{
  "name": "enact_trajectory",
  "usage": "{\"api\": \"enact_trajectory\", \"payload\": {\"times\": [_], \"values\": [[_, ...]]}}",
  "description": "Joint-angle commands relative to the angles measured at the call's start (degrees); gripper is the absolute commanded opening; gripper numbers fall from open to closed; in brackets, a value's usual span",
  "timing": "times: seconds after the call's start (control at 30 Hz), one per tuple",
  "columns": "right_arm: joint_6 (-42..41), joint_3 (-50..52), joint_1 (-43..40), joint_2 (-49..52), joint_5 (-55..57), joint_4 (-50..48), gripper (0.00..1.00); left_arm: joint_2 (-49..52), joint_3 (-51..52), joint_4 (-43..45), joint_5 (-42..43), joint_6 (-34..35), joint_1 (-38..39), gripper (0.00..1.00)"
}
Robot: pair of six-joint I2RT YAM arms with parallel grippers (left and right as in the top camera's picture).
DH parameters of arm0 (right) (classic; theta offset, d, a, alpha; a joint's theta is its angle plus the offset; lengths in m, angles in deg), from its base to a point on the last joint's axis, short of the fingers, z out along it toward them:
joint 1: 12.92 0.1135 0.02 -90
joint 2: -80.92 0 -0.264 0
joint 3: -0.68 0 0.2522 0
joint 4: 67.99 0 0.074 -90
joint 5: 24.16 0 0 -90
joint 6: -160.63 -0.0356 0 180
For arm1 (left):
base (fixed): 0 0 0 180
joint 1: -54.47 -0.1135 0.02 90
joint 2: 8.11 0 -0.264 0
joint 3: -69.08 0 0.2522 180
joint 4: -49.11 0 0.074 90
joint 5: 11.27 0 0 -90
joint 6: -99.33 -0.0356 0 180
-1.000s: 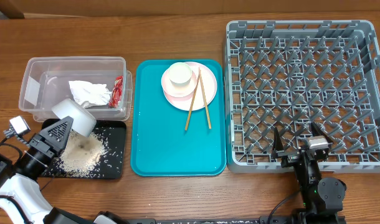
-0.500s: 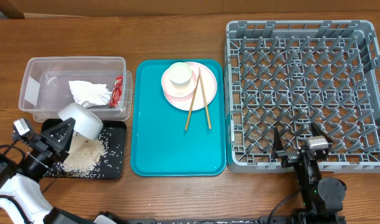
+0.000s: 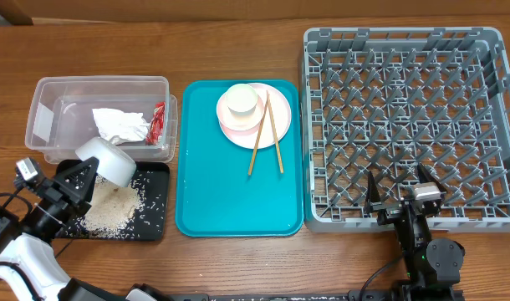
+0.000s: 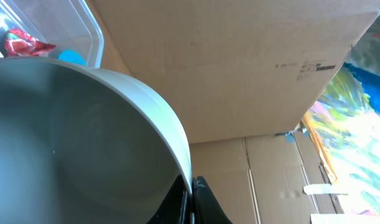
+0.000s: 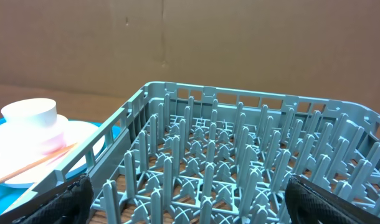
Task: Sort waste into correct bins and load items into the dishwasher
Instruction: 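Carry the bowl left and tip the rice onto the black tray, then return the empty bowl to the teal tray and release it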
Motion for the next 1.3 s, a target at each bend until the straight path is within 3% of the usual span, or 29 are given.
{"api": "enact_trajectory", "payload": {"times": [0.0, 0.17, 0.3, 0.43, 0.6, 0.7, 0.77, 0.93, 1.27], "values": [[-0.15, 0.61, 0.11, -0.61, -0.11, -0.31, 1.0, -1.68, -0.24, -0.17, 0.9, 0.48, 3.08, 0.04], [-0.15, 0.61, 0.11, -0.61, -0.11, -0.31, 1.0, -6.49, -1.68, -0.15, -11.28, 6.84, 13.11, 0.04], [-0.15, 0.61, 0.11, -0.61, -0.11, -0.31, 1.0, -11.37, -5.46, -0.15, -27.17, 13.42, 27.21, 0.04], [-0.15, 0.61, 0.11, -0.61, -0.11, -0.31, 1.0, -13.86, -8.87, -0.17, -47.28, 16.61, 46.42, 0.04], [-0.15, 0.61, 0.11, -0.61, -0.11, -0.31, 1.0, -11.87, -9.16, -2.25, -78.55, 19.67, 73.68, 0.04], [-0.15, 0.61, 0.11, -0.61, -0.11, -0.28, 1.0, -7.41, -9.16, -4.04, -92.32, 21.84, 87.97, 0.04], [-0.15, 0.61, 0.11, -0.61, -0.11, -0.31, 1.0, -3.87, -9.16, -4.28, -97.11, 22.53, 94.31, 0.04], [-0.17, 0.61, 0.11, -0.61, -0.11, -0.31, 1.0, 4.59, -9.18, -5.84, -103.84, 25.59, 101.42, 0.04], [-0.15, 0.61, 0.11, -0.61, -0.11, -0.31, 1.0, 10.51, -9.18, -6.82, -105.13, 25.46, 94.95, 0.04]]}}
